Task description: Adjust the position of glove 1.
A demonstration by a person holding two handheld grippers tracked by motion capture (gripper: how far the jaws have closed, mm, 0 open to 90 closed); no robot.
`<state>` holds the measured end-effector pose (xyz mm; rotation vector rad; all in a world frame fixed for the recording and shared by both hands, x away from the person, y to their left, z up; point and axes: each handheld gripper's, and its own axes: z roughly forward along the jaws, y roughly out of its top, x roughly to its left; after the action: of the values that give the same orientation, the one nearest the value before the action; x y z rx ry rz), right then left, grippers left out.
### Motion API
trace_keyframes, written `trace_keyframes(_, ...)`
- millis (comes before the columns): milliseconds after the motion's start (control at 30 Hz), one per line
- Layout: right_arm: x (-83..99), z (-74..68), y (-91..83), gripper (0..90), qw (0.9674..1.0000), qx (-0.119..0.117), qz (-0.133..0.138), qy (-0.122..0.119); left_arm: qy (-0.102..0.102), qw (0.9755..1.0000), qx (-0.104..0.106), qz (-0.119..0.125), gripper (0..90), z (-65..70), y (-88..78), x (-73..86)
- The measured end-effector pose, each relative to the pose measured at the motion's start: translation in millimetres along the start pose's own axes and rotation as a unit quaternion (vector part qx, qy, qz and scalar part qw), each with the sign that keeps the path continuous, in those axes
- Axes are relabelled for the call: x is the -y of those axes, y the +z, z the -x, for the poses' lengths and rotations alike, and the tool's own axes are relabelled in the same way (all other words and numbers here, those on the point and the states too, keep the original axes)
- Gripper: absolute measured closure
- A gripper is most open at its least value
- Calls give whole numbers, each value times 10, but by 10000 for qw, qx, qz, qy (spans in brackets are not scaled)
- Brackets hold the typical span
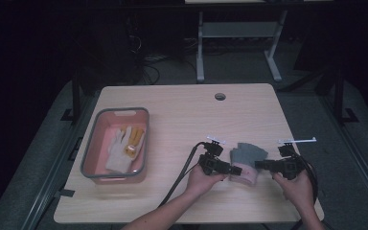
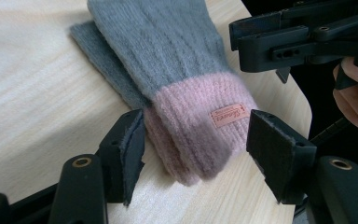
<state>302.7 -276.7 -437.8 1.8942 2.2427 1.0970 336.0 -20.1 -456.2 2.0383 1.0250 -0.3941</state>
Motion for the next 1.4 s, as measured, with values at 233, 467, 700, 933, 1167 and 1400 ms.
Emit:
trace_keyframes(233, 41, 52, 63, 494, 9998, -101, -61, 168, 30, 9999, -63, -142, 438, 18, 80, 3)
trace_keyframes(467, 89, 109, 106, 491, 9989, -215, 22, 416, 34, 9997, -92, -203, 433, 5, 120, 17)
trace_keyframes(700, 146, 175, 161, 476, 9965, -427, 86, 712, 77, 9997, -77, -221, 417, -7, 124, 23)
trace_keyframes(933, 172, 201, 210, 546, 9924, -712, 180, 985, -75, 9997, -26, -238, 467, -35, 125, 14)
trace_keyframes(1167, 177, 169, 284, 631, 9902, -821, 278, 1091, -198, 9995, 15, -238, 489, -39, 131, 11)
trace_keyframes(1400, 187, 167, 283, 746, 9886, -923, 303, 1148, -235, 9996, 46, -129, 544, -65, 141, 19)
